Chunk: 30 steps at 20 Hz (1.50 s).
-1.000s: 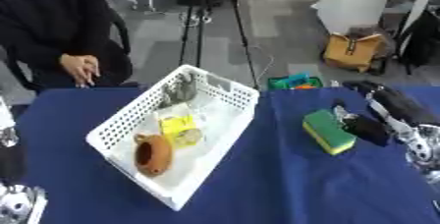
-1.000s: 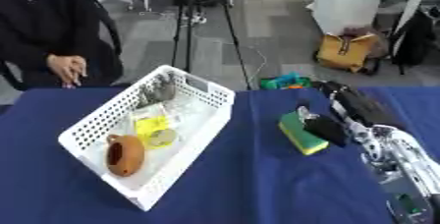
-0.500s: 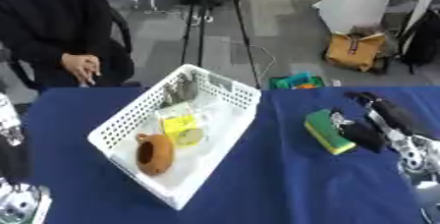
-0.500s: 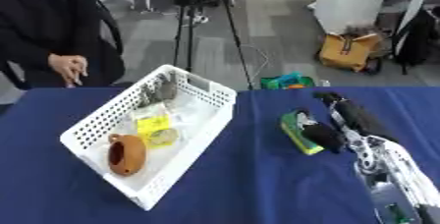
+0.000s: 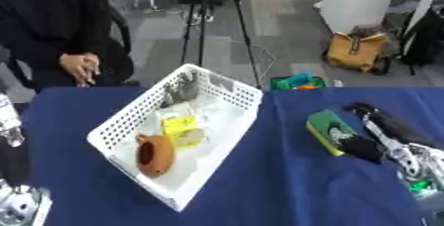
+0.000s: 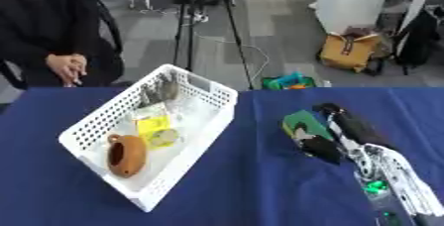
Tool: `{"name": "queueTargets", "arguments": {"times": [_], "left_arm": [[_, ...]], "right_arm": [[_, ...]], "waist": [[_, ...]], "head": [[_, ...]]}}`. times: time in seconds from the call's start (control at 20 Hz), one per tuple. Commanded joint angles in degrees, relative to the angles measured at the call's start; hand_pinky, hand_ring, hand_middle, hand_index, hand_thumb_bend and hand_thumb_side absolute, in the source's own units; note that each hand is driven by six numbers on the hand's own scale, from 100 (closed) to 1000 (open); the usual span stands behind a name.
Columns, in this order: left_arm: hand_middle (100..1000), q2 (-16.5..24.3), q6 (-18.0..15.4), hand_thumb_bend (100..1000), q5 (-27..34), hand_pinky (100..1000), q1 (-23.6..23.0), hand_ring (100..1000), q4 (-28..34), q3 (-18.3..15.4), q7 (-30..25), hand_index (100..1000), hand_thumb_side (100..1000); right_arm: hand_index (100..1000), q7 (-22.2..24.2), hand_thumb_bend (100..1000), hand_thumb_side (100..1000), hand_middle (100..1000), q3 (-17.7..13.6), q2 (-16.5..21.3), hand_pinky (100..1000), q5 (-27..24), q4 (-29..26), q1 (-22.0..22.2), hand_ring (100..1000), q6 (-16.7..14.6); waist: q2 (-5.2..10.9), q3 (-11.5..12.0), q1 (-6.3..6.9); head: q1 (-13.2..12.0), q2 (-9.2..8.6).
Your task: Pick up objects on the table and place them in the box.
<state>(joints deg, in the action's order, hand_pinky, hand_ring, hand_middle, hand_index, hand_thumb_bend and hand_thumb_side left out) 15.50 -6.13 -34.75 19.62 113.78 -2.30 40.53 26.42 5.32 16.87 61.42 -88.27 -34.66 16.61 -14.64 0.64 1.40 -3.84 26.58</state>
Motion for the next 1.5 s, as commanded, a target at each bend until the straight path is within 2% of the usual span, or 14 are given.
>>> {"name": "queueTargets", "arguments": {"times": [0.05, 0.5, 0.75, 0.95, 1.1, 1.15, 1.3, 1.5], "left_arm": [[829, 0.5, 0.4, 100, 0.1, 768, 0.3, 692, 0.8, -0.1, -0.2, 775, 986], [828, 0.5, 0.7, 100, 0.0, 767, 0.2, 694, 0.8, -0.2, -0.2, 774, 983], [829, 0.4, 0.7, 100, 0.1, 766, 0.2, 694, 0.8, -0.1, -0.2, 774, 983], [829, 0.4, 0.7, 100, 0.2, 766, 0.3, 694, 0.8, 0.0, -0.3, 773, 984], [828, 0.3, 0.6, 100, 0.3, 766, 0.4, 693, 0.8, 0.1, -0.3, 772, 984], [828, 0.3, 0.6, 100, 0.4, 766, 0.4, 693, 0.8, 0.1, -0.3, 772, 985], [827, 0.2, 0.6, 100, 0.5, 765, 0.5, 692, 0.8, 0.1, -0.4, 772, 982], [826, 0.2, 0.5, 100, 0.5, 764, 0.5, 692, 0.8, 0.1, -0.3, 770, 980]], "right_arm": [[1000, 0.4, 117, 951, 1000, -0.7, 0.2, 923, -0.8, -2.7, -0.2, 991, -1.3], [1000, 2.7, 100, 988, 1000, -1.8, 0.1, 896, -7.2, -6.7, 1.1, 959, -3.2], [1000, 3.1, 173, 808, 993, -2.0, -0.1, 836, -8.1, -6.7, 1.4, 922, -3.4], [1000, 1.3, 195, 747, 990, -1.5, -0.1, 843, -5.0, -6.5, 1.4, 927, -4.3], [1000, 0.0, 234, 737, 1000, -0.4, 0.3, 888, 1.7, -5.7, 1.2, 945, -6.7], [1000, -0.2, 236, 742, 1000, -0.2, 0.3, 895, 3.7, -5.2, 1.2, 951, -7.5], [1000, -0.1, 215, 851, 1000, 0.2, 0.0, 909, 6.2, -3.6, 1.1, 971, -9.4], [1000, -0.8, 205, 871, 1000, -0.1, -0.2, 909, 6.2, -2.0, 0.8, 977, -9.5]], "waist": [[0.73, -0.2, 0.05], [0.56, -0.7, 0.21], [0.36, -0.9, 0.26], [0.23, -0.8, 0.28], [0.18, -0.7, 0.25], [0.16, -0.6, 0.25], [0.04, -0.6, 0.23], [-0.19, -0.5, 0.31]], "head": [[0.0, -0.43], [-0.1, -0.64], [0.1, -0.93], [0.4, -1.25], [0.7, -1.44], [0.8, -1.49], [0.9, -1.44], [0.9, -1.66]]}}
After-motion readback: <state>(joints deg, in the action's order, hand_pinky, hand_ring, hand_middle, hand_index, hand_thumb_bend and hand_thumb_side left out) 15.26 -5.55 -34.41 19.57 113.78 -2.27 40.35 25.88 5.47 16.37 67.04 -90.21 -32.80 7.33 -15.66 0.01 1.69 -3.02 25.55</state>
